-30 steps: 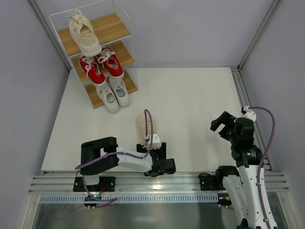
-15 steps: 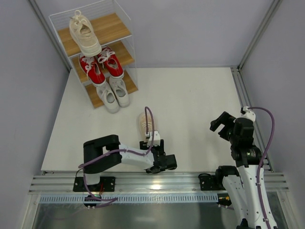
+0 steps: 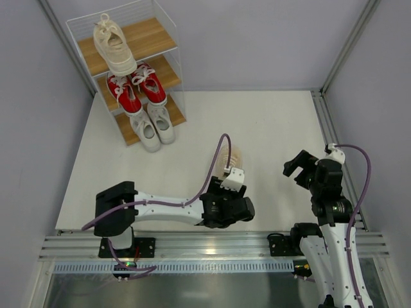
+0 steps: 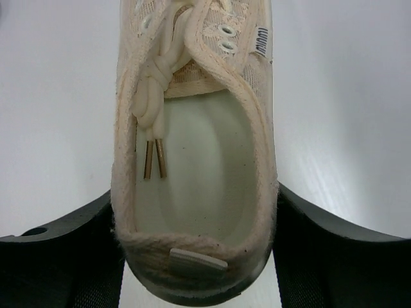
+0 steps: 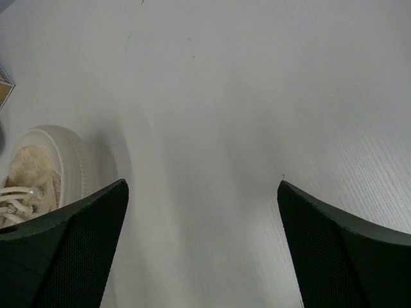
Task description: Place and organize the shoes onto the shoe shelf
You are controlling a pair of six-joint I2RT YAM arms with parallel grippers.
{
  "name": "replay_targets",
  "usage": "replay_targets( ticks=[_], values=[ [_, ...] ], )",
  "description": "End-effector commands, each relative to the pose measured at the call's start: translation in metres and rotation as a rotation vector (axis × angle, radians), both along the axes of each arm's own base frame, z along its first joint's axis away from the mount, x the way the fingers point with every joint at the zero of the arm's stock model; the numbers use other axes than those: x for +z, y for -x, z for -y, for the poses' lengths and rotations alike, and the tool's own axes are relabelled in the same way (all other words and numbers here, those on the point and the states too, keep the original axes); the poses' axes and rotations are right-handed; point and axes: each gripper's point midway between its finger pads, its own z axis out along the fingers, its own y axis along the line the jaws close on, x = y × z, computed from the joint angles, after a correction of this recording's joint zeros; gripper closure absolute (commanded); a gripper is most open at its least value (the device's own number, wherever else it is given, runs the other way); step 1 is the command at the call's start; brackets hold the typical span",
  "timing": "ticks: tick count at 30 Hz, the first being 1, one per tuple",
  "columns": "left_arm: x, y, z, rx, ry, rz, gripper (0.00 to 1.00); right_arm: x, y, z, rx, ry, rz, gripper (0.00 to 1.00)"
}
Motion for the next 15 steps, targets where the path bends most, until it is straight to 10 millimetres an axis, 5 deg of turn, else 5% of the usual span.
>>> replay_targets(
  ticks=[1, 11, 15],
  values=[
    [0.114, -0.026, 0.022, -0.044, 0.07, 0.203, 1.0, 0.013, -0.006, -0.001, 0.008, 0.004, 0.066, 0.03],
    [0.284, -0.106, -0.002, 0.052, 0.093, 0.463, 1.0, 0.02, -0.005, -0.001, 0.01, 0.006, 0.088, 0.03],
    [0.334, -0.144, -0.023, 0.155, 0.1, 0.539, 1.0, 0.022, -0.005, 0.0, 0.01, 0.011, 0.081, 0.03]
  ],
)
